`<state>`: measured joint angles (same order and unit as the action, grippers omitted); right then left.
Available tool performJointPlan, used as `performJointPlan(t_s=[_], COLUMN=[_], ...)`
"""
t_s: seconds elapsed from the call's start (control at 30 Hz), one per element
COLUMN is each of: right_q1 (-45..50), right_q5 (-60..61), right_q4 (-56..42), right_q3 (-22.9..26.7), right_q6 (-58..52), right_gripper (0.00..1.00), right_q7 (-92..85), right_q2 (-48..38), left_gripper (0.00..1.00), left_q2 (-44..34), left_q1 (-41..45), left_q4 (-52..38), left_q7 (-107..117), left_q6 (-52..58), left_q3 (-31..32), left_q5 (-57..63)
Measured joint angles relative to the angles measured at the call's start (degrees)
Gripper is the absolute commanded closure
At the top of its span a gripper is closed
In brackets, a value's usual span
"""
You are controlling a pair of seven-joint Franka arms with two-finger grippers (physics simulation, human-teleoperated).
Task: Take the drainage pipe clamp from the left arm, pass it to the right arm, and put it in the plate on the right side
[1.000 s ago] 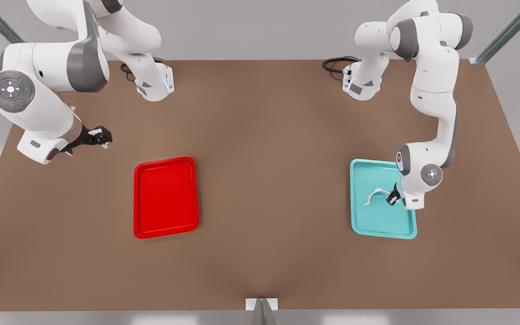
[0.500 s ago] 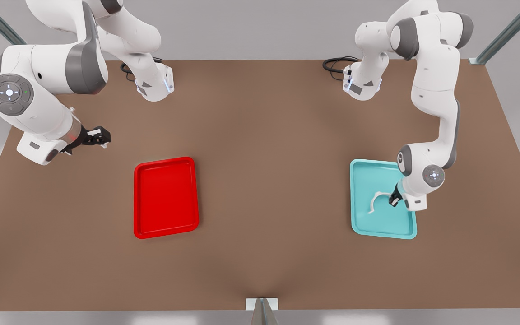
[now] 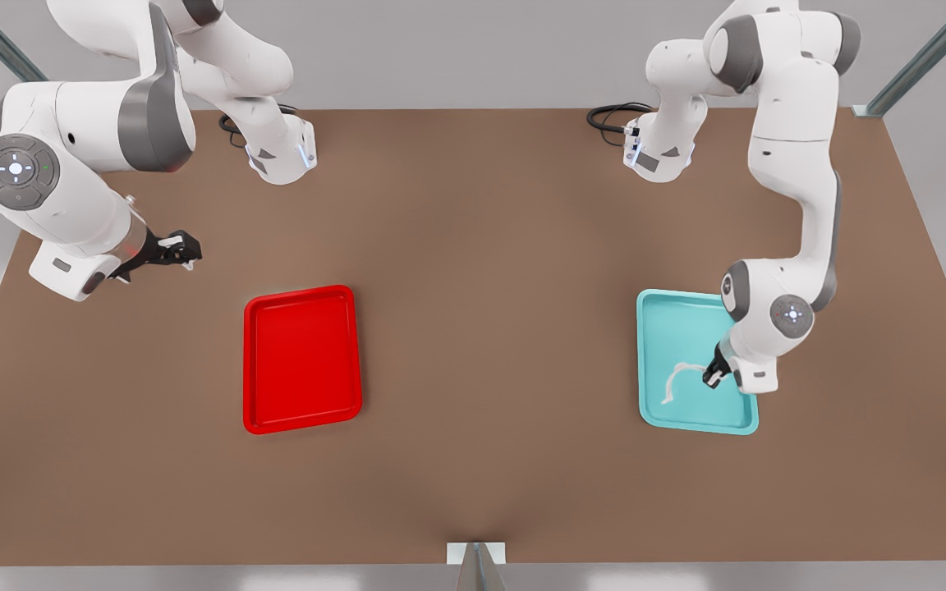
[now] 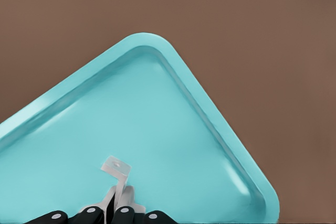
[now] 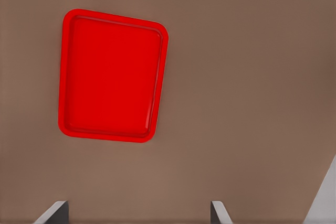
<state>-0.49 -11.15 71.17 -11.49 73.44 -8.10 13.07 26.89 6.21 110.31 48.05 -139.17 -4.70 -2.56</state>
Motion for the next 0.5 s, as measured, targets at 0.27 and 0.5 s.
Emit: performJointPlan(t_s=[0.27,0.5], right_q1=[1.5,6.0], right_q5=[-0.2,2.4], right_q4=[-0.9,-1.0], right_q3=[-0.4,-0.7], right_q6=[0.4,1.5], right_gripper=[0.0,0.0], right_q7=[0.0,-0.7], right_q2=[1.2,5.9], left_gripper=[0.79,0.79], left_q2=[3.7,12.9], left_q1=[13.5,25.3], left_q4=[-11.0,-29.0], left_q7=[4.0,11.6], left_q6=[4.3,12.8], left_q3=[2.2,2.3], left_q5=[-0.2,0.2])
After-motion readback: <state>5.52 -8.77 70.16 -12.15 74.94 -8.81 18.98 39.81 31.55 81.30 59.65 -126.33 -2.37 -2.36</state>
